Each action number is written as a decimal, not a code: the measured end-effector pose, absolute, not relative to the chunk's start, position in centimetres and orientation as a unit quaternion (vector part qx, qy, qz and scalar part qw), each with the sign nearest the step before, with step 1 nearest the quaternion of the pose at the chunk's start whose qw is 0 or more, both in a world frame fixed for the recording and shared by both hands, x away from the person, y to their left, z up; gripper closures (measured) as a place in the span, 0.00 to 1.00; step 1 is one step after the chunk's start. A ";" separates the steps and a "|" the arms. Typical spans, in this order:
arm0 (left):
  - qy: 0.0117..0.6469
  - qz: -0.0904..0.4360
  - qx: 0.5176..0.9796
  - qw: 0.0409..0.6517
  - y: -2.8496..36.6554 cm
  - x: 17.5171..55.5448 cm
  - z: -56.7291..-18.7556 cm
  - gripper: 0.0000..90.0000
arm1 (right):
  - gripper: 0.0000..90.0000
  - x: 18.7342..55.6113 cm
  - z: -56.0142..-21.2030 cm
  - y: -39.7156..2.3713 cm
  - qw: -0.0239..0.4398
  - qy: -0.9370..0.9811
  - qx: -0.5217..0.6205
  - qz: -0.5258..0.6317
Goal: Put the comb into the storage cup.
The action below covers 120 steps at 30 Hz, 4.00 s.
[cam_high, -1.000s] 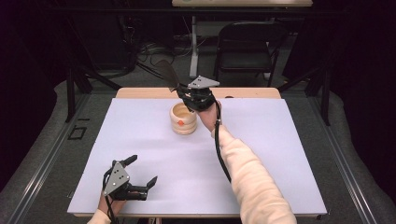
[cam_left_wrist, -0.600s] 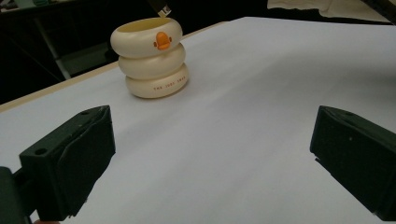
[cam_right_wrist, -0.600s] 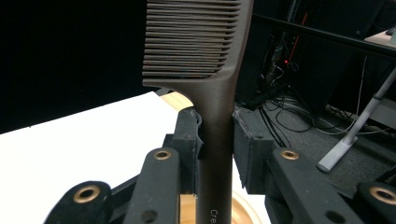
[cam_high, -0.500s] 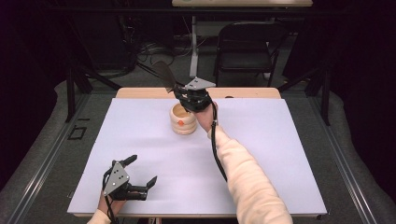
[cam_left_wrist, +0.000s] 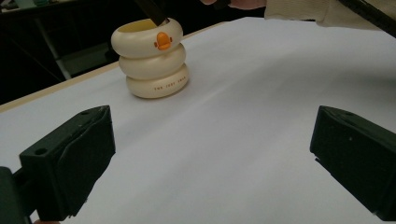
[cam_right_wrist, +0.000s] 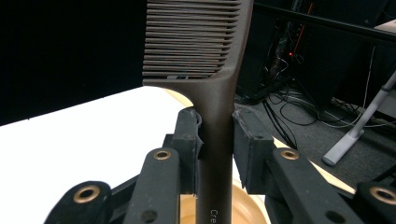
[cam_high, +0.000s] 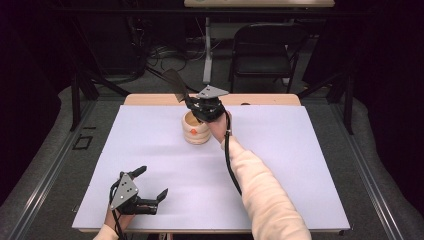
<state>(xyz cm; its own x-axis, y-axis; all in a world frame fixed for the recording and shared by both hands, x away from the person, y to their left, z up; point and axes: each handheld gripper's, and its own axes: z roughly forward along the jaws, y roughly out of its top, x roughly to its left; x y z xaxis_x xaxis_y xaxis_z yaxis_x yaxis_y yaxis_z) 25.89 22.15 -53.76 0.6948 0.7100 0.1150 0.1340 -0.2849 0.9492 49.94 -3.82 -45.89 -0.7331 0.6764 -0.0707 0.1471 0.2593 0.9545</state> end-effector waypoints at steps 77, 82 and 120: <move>0.283 0.271 0.753 0.530 22.2 25.9 -53.8 0.00 | 0.80 50.6 -49.5 -4.3 0.242 0.761 0.269 0.539; 0.282 0.272 0.753 0.529 22.2 25.9 -53.8 0.00 | 0.80 50.7 -50.0 -4.3 0.237 0.766 0.271 0.533; 0.281 0.272 0.753 0.528 22.1 25.9 -53.7 0.00 | 0.79 50.6 -50.4 -4.1 0.225 0.791 0.274 0.499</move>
